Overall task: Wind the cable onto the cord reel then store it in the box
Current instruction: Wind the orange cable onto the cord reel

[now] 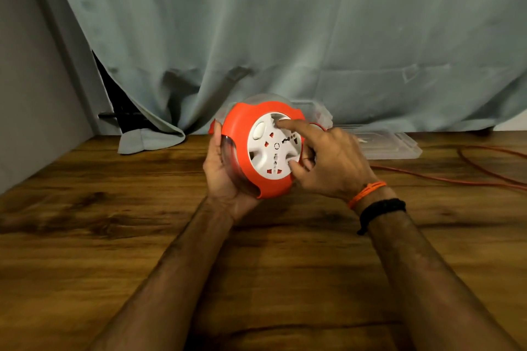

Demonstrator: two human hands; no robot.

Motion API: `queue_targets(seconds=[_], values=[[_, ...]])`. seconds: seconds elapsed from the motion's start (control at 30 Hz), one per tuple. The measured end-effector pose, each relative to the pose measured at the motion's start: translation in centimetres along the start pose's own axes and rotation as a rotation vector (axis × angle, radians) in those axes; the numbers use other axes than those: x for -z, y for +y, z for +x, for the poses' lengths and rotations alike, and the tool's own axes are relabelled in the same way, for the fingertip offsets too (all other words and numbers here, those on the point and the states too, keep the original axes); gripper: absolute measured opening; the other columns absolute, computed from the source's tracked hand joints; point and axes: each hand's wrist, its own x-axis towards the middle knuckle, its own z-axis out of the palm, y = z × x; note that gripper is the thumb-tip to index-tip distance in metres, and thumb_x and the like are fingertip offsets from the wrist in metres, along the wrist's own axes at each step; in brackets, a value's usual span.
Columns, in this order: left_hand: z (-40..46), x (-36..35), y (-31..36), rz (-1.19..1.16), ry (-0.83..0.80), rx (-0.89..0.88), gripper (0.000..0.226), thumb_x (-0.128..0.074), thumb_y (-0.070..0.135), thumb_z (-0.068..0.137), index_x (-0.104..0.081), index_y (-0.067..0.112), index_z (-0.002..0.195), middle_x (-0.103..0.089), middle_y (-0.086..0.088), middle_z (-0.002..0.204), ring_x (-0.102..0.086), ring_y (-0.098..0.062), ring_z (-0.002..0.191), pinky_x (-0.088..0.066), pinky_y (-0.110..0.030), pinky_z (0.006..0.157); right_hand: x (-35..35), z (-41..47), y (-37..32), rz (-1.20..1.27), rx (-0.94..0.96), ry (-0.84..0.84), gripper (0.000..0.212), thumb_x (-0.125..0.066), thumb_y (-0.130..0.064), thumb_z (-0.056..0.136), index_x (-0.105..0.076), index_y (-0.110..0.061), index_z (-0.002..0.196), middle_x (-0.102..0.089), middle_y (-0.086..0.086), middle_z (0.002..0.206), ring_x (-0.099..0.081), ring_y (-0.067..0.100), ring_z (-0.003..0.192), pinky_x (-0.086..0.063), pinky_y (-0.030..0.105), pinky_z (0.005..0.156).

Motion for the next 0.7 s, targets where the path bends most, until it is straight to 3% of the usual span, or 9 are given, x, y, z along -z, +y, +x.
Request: queue_targets(seconds=[0.1,0.33,0.43,0.53,0.6,0.7], values=[[0.0,0.3,-0.1,0.017,0.029,0.012,0.087,-0.032,0.078,0.089,-0.054,0.015,0.144,-0.050,-0.021,0.149,-0.045,-0.044,0.138,-0.029,-0.067,0.113,-0.6,0.0,0.2,-0.061,0.009,-0.003,0.063,-0.062,-0.029,0.074,-0.049,-0.037,0.136,-0.068,0.004,0.077,-0.064,0.031,0.082,-0.052,0.038,0.072],[0.3,0.2,-0.3,0.014,0.059,-0.041,0.085,-0.039,0.074,0.091,-0.048,0.012,0.148,-0.049,-0.022,0.150,-0.044,-0.043,0.139,-0.024,-0.067,0.116,-1.2,-0.6,-0.2,-0.111,-0.083,0.124,0.060,-0.067,-0.047,0.067,-0.056,-0.038,0.126,-0.071,0.004,0.083,-0.065,0.034,0.086,-0.045,0.038,0.078],[0.4,0.2,-0.3,0.025,0.086,-0.077,0.084,-0.040,0.073,0.091,-0.049,0.011,0.147,-0.050,-0.023,0.148,-0.046,-0.043,0.138,-0.025,-0.067,0.116,-2.1,-0.7,-1.1,-0.093,-0.218,0.147,0.061,-0.066,-0.068,0.061,-0.064,-0.027,0.106,-0.070,0.006,0.091,-0.063,0.032,0.093,-0.043,0.038,0.081],[0.3,-0.1,-0.4,0.065,0.101,-0.115,0.079,-0.044,0.069,0.089,-0.055,0.011,0.142,-0.055,-0.023,0.144,-0.049,-0.043,0.135,-0.033,-0.064,0.113,-2.8,-0.3,-2.0,-0.071,-0.349,0.140,0.071,-0.048,-0.086,0.055,-0.063,-0.018,0.070,-0.067,0.001,0.073,-0.064,0.027,0.079,-0.046,0.032,0.071],[0.3,-0.4,-0.4,0.083,0.122,-0.120,0.077,-0.048,0.069,0.084,-0.065,0.012,0.132,-0.063,-0.021,0.136,-0.058,-0.040,0.127,-0.045,-0.060,0.106,-2.9,0.0,-2.2,-0.033,-0.405,0.106,0.078,-0.040,-0.090,0.055,-0.059,-0.014,0.061,-0.063,0.003,0.065,-0.063,0.027,0.072,-0.049,0.031,0.066],[0.2,-0.4,-0.3,0.069,0.133,-0.111,0.078,-0.048,0.070,0.083,-0.065,0.012,0.132,-0.062,-0.021,0.136,-0.057,-0.041,0.128,-0.044,-0.061,0.107,-2.9,0.1,-2.3,-0.021,-0.406,0.077,0.081,-0.041,-0.091,0.058,-0.058,-0.013,0.058,-0.064,0.003,0.064,-0.064,0.025,0.072,-0.052,0.033,0.067]])
